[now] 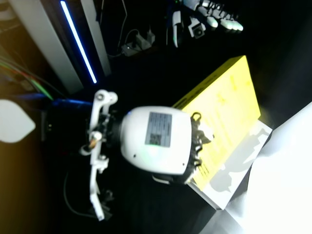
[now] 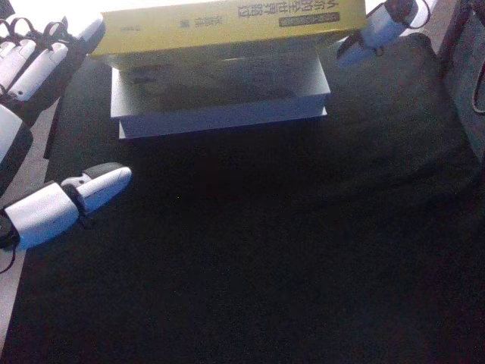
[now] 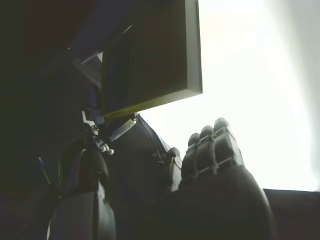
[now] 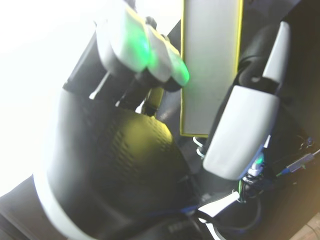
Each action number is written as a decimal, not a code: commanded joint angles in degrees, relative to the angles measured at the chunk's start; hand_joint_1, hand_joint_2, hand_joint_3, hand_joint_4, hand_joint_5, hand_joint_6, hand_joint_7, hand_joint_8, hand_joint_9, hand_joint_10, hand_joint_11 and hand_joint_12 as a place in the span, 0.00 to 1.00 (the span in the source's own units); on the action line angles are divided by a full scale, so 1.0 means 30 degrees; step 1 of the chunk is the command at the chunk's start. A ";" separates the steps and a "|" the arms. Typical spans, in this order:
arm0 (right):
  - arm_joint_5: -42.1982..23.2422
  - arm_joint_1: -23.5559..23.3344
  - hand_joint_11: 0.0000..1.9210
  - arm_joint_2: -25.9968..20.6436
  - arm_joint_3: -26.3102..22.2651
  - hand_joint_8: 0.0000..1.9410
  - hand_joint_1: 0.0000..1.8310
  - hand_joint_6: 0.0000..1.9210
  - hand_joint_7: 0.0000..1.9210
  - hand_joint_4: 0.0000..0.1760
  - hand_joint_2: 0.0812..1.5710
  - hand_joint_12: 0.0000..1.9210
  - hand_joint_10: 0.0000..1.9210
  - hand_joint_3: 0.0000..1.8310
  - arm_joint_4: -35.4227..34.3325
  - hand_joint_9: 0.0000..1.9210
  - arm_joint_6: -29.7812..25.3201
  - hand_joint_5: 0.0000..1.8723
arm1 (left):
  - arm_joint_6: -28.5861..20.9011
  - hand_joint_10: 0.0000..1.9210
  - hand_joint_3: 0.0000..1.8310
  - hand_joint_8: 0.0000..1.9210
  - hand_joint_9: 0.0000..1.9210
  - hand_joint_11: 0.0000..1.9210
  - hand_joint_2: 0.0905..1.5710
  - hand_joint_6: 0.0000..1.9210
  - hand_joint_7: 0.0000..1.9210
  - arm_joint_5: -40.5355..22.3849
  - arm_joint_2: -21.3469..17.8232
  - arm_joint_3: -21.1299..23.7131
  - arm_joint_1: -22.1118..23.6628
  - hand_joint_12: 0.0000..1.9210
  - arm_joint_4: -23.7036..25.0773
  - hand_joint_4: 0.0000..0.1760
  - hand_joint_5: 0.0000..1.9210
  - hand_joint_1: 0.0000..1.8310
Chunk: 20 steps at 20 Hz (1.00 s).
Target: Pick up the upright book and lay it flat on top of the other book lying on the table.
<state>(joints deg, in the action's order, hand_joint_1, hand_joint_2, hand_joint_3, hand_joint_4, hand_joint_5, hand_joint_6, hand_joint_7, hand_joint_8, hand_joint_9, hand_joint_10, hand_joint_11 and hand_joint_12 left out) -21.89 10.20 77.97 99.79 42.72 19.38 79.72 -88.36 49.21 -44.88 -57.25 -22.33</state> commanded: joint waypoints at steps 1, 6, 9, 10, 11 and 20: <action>0.0969 0.0005 0.73 -0.0016 0.0282 1.00 0.82 1.00 0.64 0.00 0.56 1.00 1.00 0.29 0.0289 0.71 0.0266 0.55 | -0.0001 0.00 0.00 0.00 0.00 0.00 0.69 0.00 0.00 -0.2261 0.0090 -0.0115 0.0183 0.00 0.0525 0.96 0.00 0.33; 0.1808 -0.0244 0.76 0.0237 0.0924 1.00 0.63 0.91 0.67 0.00 0.47 1.00 1.00 0.52 0.0210 0.73 0.0266 0.46 | -0.0001 0.00 0.00 0.00 0.00 0.00 0.69 0.00 0.00 -0.2267 0.0134 -0.0186 0.0196 0.00 0.0594 0.90 0.00 0.33; 0.2178 -0.0242 0.76 0.0235 0.1197 1.00 0.61 0.86 0.67 0.00 0.42 1.00 1.00 0.60 0.0059 0.74 0.0266 0.46 | -0.0001 0.00 0.00 0.00 0.00 0.00 0.69 0.00 0.00 -0.2274 0.0136 -0.0180 0.0194 0.00 0.0592 0.99 0.00 0.31; 0.2228 -0.0242 0.76 0.0235 0.1254 1.00 0.60 0.88 0.68 0.00 0.42 1.00 1.00 0.63 -0.0040 0.75 0.0266 0.46 | -0.0001 0.00 0.00 0.00 0.00 0.00 0.68 0.00 0.00 -0.2293 0.0134 -0.0180 0.0194 0.00 0.0592 1.00 0.00 0.32; 0.2224 -0.0242 0.77 0.0237 0.1226 1.00 0.61 0.83 0.69 0.00 0.39 1.00 1.00 0.62 -0.0080 0.76 0.0266 0.48 | -0.0001 0.00 0.00 0.00 0.00 0.00 0.68 0.00 0.00 -0.2295 0.0136 -0.0178 0.0196 0.00 0.0595 1.00 0.00 0.31; 0.0389 -0.0238 0.00 -0.2865 -0.2527 0.44 0.41 0.48 0.06 0.00 0.71 0.98 0.70 0.06 -0.0693 0.05 0.0268 0.00 | -0.0001 0.00 0.00 0.00 0.00 0.00 0.68 0.00 0.00 -0.2316 0.0078 0.0011 0.0162 0.00 0.0278 1.00 0.00 0.31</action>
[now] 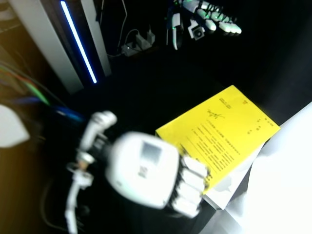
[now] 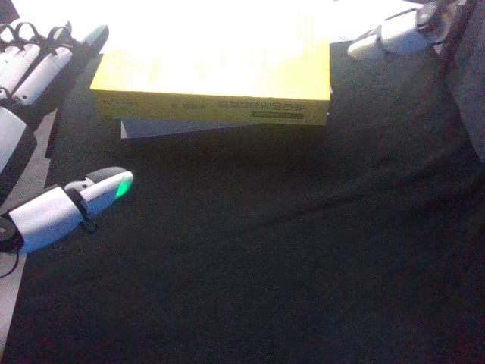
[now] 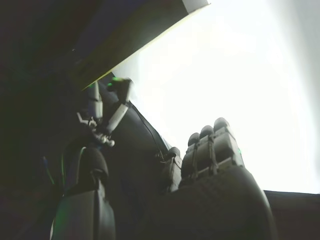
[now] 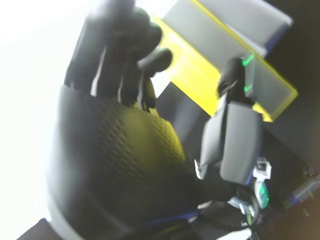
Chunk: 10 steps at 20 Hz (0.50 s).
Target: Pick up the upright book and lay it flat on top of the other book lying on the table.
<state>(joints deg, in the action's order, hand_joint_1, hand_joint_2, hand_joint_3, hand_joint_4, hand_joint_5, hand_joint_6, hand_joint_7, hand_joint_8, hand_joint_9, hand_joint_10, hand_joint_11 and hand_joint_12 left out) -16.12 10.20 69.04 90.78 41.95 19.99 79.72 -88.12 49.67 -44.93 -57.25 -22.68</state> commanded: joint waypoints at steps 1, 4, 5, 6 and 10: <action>-0.2096 -0.0238 0.00 -0.0743 -0.0463 0.31 0.35 0.28 0.02 0.00 0.74 0.98 0.56 0.07 -0.0595 0.01 0.0062 0.00 | -0.0001 0.00 0.00 0.00 0.00 0.00 0.66 0.00 0.00 -0.2389 -0.0073 0.0035 0.0152 0.00 0.0340 1.00 0.00 0.27; -0.4042 -0.0173 0.00 -0.2805 -0.2677 0.02 0.22 0.01 0.00 0.13 0.79 0.96 0.06 0.07 -0.0551 0.00 -0.1262 0.00 | -0.0001 0.00 0.00 0.00 0.00 0.00 0.64 0.00 0.00 -0.2404 -0.0300 0.0207 -0.0090 0.00 0.0042 1.00 0.00 0.25; -0.5551 0.0262 0.00 -0.3350 -0.3002 0.00 0.18 0.00 0.00 0.45 0.78 0.97 0.01 0.06 -0.0543 0.00 -0.2946 0.00 | -0.0001 0.00 0.00 0.00 0.00 0.00 0.65 0.00 0.00 -0.2450 -0.0426 0.0293 -0.0184 0.00 -0.0060 1.00 0.00 0.26; -0.6766 0.0698 0.00 -0.3602 -0.2996 0.00 0.14 0.00 0.00 0.36 0.78 0.97 0.00 0.05 -0.0581 0.00 -0.4105 0.00 | -0.0001 0.00 0.00 0.00 0.00 0.00 0.66 0.00 0.00 -0.2486 -0.0481 0.0331 -0.0254 0.00 -0.0121 1.00 0.00 0.27; -1.1264 0.3089 0.00 -0.4818 -0.3955 0.00 0.05 0.00 0.00 0.08 0.80 0.01 0.00 0.00 -0.2868 0.00 -0.6495 0.00 | -0.0001 0.00 0.01 0.00 0.00 0.00 0.70 0.00 0.00 -0.2834 -0.0953 0.0631 -0.0722 0.00 -0.0476 1.00 0.00 0.29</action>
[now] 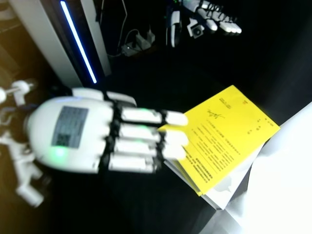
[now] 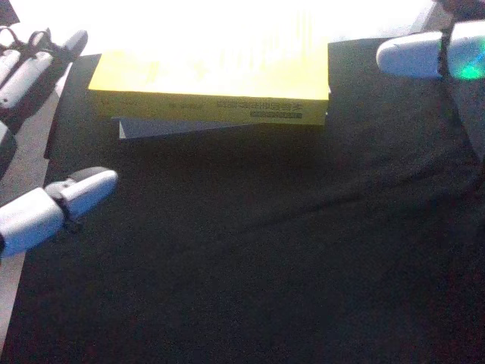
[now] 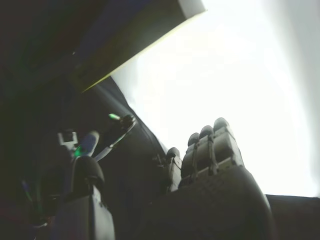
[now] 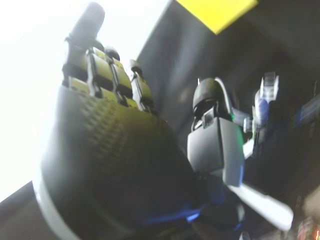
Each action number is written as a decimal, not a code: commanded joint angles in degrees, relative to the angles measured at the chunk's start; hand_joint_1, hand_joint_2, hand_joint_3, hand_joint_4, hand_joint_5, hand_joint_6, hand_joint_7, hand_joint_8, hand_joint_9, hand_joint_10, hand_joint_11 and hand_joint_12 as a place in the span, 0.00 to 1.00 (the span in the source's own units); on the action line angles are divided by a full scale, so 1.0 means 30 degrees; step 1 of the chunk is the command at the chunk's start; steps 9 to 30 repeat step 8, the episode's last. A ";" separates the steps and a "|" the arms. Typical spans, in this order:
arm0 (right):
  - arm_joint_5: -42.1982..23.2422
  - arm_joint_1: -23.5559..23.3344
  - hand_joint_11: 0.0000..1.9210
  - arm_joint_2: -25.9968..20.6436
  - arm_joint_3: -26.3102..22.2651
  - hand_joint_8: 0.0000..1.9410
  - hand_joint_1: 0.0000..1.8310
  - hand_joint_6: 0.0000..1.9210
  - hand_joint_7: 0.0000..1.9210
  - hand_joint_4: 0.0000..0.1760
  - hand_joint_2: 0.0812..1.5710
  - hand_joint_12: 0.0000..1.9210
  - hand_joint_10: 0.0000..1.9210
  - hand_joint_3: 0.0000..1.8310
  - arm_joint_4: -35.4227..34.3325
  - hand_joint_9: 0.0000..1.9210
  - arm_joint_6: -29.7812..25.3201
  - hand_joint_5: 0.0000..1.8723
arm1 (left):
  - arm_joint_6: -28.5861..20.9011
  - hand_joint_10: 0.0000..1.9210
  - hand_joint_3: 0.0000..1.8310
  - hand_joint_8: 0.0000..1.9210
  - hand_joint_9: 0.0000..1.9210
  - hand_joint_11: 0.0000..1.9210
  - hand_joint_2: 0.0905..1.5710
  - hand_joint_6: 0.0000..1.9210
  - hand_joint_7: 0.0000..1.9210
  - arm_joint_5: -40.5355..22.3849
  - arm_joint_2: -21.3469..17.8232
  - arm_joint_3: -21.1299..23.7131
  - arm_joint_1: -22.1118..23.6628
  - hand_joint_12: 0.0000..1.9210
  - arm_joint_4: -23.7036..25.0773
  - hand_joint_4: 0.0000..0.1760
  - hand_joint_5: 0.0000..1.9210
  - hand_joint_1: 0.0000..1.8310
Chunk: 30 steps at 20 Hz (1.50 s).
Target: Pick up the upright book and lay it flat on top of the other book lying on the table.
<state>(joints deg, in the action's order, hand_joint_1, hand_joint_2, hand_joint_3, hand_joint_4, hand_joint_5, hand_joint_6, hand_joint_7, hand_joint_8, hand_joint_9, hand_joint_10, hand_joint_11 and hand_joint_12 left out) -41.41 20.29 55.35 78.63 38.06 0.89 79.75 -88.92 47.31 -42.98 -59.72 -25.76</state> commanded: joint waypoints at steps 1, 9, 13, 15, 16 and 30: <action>-0.3493 0.0071 0.00 -0.0502 -0.0188 0.00 0.09 0.00 0.00 0.03 0.81 0.00 0.00 0.00 -0.1983 0.00 -0.0125 0.00 | -0.0008 0.00 0.00 0.00 0.00 0.00 0.69 0.00 0.00 -0.2629 -0.0233 0.0015 0.0061 0.00 0.0542 1.00 0.00 0.24; -0.9647 0.4410 0.00 -0.2204 -0.2104 0.00 0.00 0.00 0.00 0.04 0.84 0.88 0.00 0.01 -0.6334 0.00 -0.0123 0.00 | -0.0008 0.00 0.00 0.00 0.00 0.00 0.70 0.00 0.00 -0.3416 -0.0890 0.0336 -0.0421 0.00 0.0656 0.88 0.00 0.20; -0.9647 0.4410 0.00 -0.2204 -0.2104 0.00 0.00 0.00 0.00 0.04 0.84 0.88 0.00 0.01 -0.6334 0.00 -0.0123 0.00 | -0.0008 0.00 0.00 0.00 0.00 0.00 0.70 0.00 0.00 -0.3416 -0.0890 0.0336 -0.0421 0.00 0.0656 0.88 0.00 0.20; -0.9647 0.4410 0.00 -0.2204 -0.2104 0.00 0.00 0.00 0.00 0.04 0.84 0.88 0.00 0.01 -0.6334 0.00 -0.0123 0.00 | -0.0008 0.00 0.00 0.00 0.00 0.00 0.70 0.00 0.00 -0.3416 -0.0890 0.0336 -0.0421 0.00 0.0656 0.88 0.00 0.20; -0.9647 0.4410 0.00 -0.2204 -0.2104 0.00 0.00 0.00 0.00 0.04 0.84 0.88 0.00 0.01 -0.6334 0.00 -0.0123 0.00 | -0.0008 0.00 0.00 0.00 0.00 0.00 0.70 0.00 0.00 -0.3416 -0.0890 0.0336 -0.0421 0.00 0.0656 0.88 0.00 0.20; -0.9647 0.4410 0.00 -0.2204 -0.2104 0.00 0.00 0.00 0.00 0.04 0.84 0.88 0.00 0.01 -0.6334 0.00 -0.0123 0.00 | -0.0008 0.00 0.00 0.00 0.00 0.00 0.70 0.00 0.00 -0.3416 -0.0890 0.0336 -0.0421 0.00 0.0656 0.88 0.00 0.20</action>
